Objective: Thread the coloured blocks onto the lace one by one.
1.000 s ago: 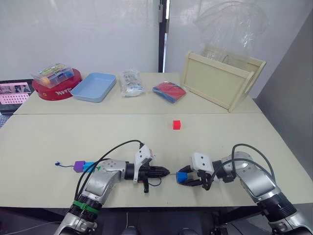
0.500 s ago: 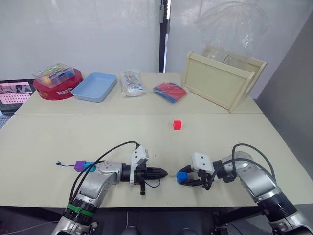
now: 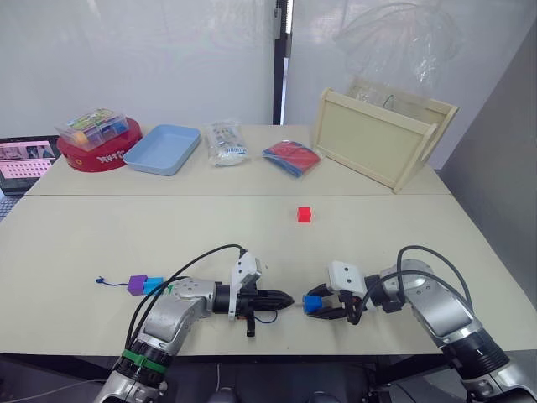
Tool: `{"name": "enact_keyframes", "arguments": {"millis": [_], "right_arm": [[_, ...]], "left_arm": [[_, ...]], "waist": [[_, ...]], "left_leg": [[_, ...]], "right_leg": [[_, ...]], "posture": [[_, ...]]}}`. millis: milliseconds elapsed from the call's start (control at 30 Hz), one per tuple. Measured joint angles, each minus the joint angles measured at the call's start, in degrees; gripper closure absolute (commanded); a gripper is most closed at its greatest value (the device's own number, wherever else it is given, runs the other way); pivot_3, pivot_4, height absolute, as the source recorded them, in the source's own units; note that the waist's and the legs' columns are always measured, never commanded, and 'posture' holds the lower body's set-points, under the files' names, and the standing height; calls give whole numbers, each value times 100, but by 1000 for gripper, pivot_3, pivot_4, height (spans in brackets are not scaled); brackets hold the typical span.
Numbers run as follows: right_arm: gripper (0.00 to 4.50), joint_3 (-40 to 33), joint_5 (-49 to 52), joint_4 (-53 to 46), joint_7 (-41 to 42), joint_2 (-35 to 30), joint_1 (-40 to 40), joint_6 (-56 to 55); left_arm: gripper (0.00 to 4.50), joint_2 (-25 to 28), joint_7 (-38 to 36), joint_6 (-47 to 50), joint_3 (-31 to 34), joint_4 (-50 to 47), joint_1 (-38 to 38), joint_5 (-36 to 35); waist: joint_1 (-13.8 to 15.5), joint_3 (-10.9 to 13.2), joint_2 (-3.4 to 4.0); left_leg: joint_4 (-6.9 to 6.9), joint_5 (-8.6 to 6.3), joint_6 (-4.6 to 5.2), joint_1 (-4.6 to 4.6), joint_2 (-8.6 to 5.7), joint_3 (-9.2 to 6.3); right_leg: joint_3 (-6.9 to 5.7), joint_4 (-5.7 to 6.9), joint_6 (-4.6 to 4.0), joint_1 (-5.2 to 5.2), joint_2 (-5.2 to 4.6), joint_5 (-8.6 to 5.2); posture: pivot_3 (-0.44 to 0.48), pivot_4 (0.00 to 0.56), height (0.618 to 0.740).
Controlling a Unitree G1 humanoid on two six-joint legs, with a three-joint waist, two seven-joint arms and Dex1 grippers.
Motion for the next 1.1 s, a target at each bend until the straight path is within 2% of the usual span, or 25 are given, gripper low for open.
{"name": "enact_keyframes", "arguments": {"millis": [400, 567, 700, 733, 1000, 1100], "right_arm": [[3202, -3, -6, -116, -22, -1, 22, 277], [3202, -12, -10, -122, 0, -46, 25, 382], [3202, -16, -13, -131, -3, -57, 24, 411], [3202, -14, -13, -132, -7, -52, 24, 412], [3202, 4, -17, -181, -130, 21, 23, 435], [3202, 14, -11, -184, -162, 45, 30, 434]], "left_arm": [[4500, -422, -100, -425, -368, 635, -352, 321], [4500, -553, -165, -612, -404, 854, -428, 446], [4500, -561, -213, -615, -409, 927, -506, 492], [3799, -549, -232, -615, -408, 932, -510, 493], [1283, -198, -337, -397, -471, 605, -472, 536], [1283, 168, -401, -213, -421, 326, -454, 477]], "waist": [[5, 0, -1], [30, -1, -1], [35, -1, -1], [33, -1, -1], [-15, -1, -2], [-48, -1, -1]], "left_leg": [[0, 0, 0, 3, 0, 0], [0, -3, 3, 36, -1, -4], [0, -3, 3, 36, -1, -6], [0, -3, 4, 36, 0, -6], [-4, -4, 4, 36, 4, -9], [-9, -4, 4, 38, 6, -9]], "right_leg": [[-1, -4, 0, 6, 1, 0], [-13, -40, 6, 64, -2, 3], [-17, -42, 9, 67, -2, 5], [-17, -42, 9, 67, -2, 5], [-17, -40, 8, 62, 3, 5], [-17, -39, 8, 61, 5, 5]], "posture": [[0, 150, 740], [0, 150, 740], [0, 150, 740], [0, 150, 740], [0, 150, 740], [0, 150, 740]]}}
